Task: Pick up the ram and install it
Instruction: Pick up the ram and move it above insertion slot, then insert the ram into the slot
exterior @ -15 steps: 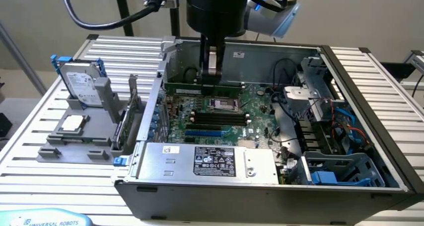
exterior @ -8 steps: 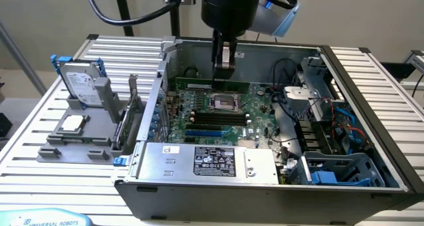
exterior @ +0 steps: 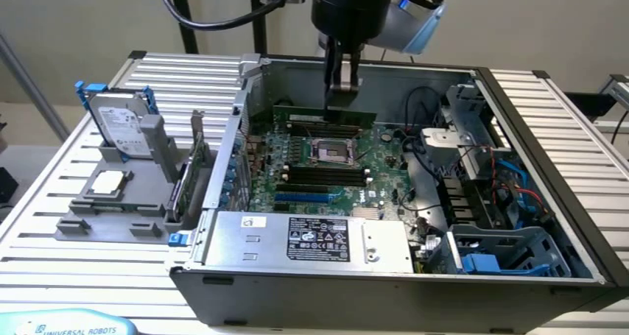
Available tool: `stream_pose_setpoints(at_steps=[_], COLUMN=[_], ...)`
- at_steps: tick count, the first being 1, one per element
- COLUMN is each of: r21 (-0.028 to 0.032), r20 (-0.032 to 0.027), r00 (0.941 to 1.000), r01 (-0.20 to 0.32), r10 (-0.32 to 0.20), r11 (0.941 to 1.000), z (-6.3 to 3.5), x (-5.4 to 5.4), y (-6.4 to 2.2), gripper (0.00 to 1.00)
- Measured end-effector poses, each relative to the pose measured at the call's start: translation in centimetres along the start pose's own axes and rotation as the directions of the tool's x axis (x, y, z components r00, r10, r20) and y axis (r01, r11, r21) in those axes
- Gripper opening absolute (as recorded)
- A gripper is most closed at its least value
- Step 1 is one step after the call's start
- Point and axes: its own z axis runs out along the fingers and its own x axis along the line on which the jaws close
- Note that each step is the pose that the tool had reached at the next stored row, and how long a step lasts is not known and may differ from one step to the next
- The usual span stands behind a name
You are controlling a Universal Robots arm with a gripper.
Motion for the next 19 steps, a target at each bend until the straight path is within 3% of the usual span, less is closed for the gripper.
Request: stream_pose_setpoints(at_steps=[5,12,19], r21=[-0.0011,-0.0012,-0.0012], r20=[0.0001,0.0004,0.0004], r00=[1.0,0.9999,0.9999], r01=[-0.002,-0.011,-0.011], r10=[0.002,0.011,0.011], r11=[1.0,0.9999,0.9999], z=[0.76,1.76,1.83], x=[-1.1,-2.4,-2.6], y=[-0.84,-1.05,-1.05], gripper=[0.13,0.13,0.13])
